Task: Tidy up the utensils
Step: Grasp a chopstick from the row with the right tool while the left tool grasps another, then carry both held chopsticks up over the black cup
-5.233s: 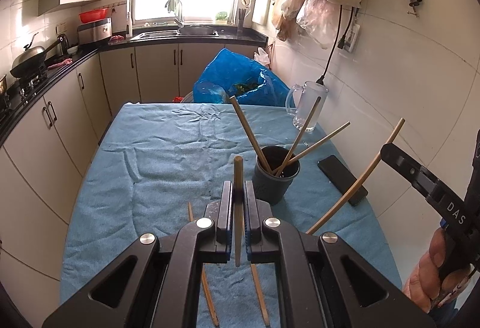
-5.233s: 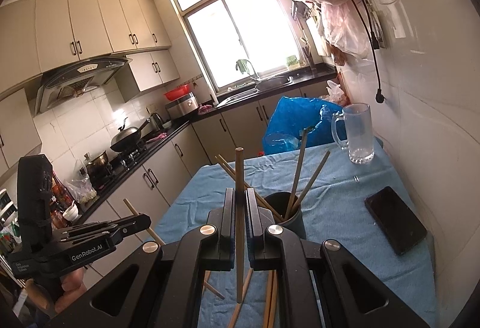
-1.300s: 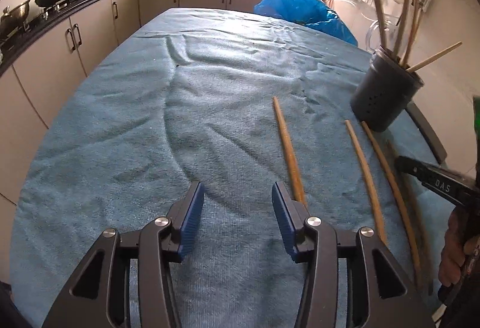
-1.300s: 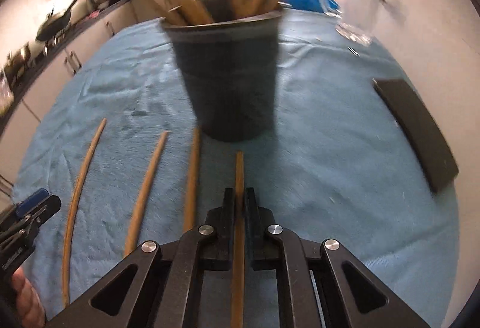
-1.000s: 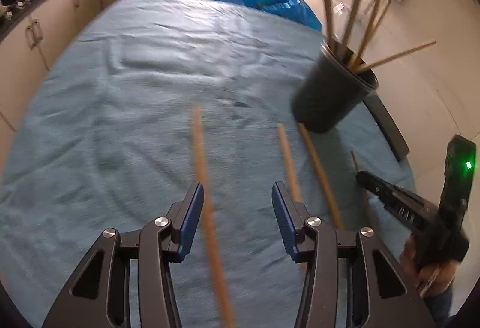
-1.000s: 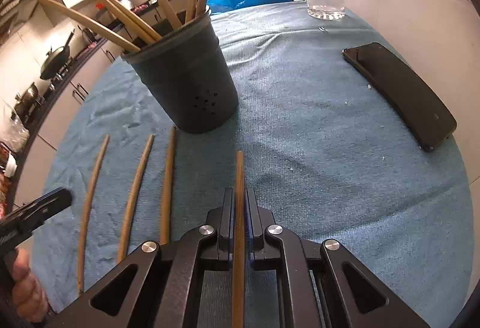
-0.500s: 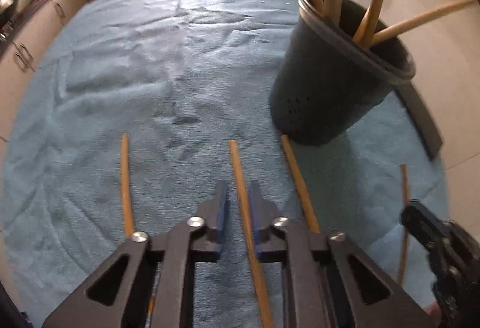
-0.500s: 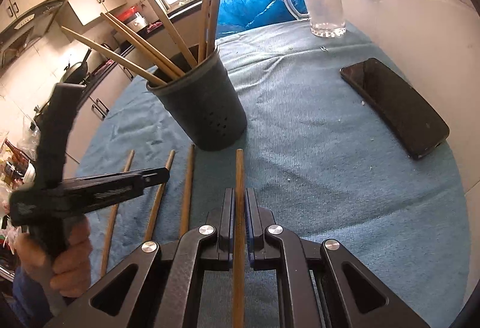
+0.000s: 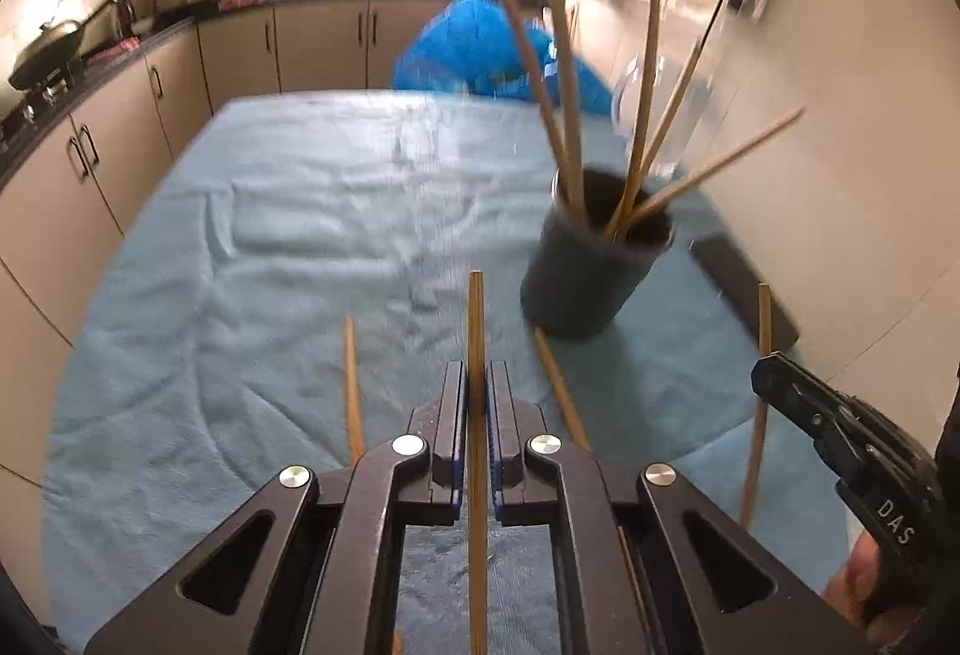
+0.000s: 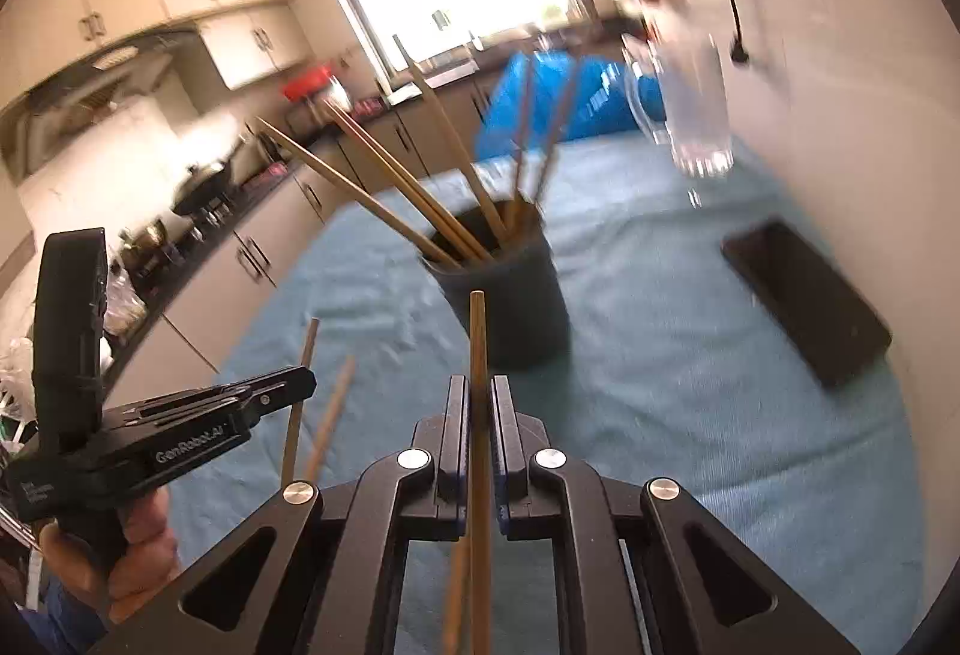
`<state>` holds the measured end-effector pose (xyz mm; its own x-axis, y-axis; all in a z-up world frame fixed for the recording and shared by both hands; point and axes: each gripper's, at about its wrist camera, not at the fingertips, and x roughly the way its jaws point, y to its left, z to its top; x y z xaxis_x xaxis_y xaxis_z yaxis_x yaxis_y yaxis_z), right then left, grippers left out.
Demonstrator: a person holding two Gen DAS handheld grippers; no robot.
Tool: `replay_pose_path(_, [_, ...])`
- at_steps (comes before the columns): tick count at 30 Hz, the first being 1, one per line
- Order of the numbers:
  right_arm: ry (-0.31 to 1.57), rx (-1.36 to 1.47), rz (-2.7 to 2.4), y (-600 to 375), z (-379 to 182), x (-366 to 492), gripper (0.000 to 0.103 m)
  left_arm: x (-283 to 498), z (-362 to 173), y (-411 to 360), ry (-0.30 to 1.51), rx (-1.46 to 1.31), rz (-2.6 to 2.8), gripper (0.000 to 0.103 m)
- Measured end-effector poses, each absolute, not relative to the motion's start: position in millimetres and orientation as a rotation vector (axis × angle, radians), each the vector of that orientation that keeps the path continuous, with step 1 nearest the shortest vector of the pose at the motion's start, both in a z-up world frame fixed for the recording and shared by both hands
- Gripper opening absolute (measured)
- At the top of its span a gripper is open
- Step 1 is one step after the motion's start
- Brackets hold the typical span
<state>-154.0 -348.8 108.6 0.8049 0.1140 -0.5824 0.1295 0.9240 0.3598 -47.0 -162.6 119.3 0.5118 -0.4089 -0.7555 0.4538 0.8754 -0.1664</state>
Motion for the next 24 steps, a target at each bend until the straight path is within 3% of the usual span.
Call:
replay_pose_path(7, [0.472,0.324,-0.007,-329,148,-176,0.007,-66,156,-145,0.763,0.015,-0.54,0.006])
replay_pose_path(24, [0.392,0.282,-0.01,-313,169,-195,0.006,-90,180,-129,0.704,-0.005,-0.582,0.006])
